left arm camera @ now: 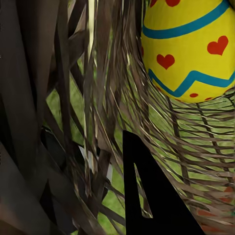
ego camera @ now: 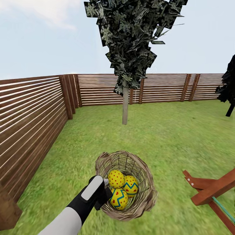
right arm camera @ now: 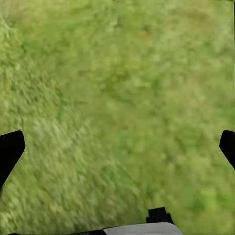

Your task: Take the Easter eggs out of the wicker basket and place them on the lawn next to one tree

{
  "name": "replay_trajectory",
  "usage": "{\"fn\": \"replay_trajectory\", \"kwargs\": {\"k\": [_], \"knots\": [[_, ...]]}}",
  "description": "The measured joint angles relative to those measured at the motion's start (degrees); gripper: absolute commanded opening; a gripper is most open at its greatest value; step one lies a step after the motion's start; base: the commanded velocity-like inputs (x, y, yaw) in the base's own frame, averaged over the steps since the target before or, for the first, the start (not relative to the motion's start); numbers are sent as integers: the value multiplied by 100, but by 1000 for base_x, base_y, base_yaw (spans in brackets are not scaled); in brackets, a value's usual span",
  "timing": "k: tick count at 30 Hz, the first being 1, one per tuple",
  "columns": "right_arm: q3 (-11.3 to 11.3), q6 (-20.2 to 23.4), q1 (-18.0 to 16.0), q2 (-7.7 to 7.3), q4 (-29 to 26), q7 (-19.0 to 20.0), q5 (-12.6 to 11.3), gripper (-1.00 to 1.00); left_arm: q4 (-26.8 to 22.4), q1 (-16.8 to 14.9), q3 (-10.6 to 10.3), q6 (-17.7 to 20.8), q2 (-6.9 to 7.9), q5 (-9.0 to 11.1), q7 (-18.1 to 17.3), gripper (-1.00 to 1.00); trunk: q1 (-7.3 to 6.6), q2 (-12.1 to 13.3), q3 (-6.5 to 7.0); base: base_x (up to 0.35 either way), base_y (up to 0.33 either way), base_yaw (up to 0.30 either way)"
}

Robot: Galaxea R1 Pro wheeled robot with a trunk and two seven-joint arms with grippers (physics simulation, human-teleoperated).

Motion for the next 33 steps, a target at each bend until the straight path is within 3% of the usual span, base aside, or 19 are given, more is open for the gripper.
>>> {"fn": "replay_trajectory", "kwargs": {"k": [7,21,33], "knots": [[7,0,0,-1,0,3,0,100,0,0,-18,-2,0,7,0,-100,0,0,-9,336,74,-225],[40,0,-1,4,-2,-4,0,100,-1,1,-14,2,0,0,0,-100,0,0,-119,336,27,-7],[51,0,0,1,0,-5,8,100,-1,0,-28,-7,0,36,-9,-100,0,0,-120,336,0,-203]]}}
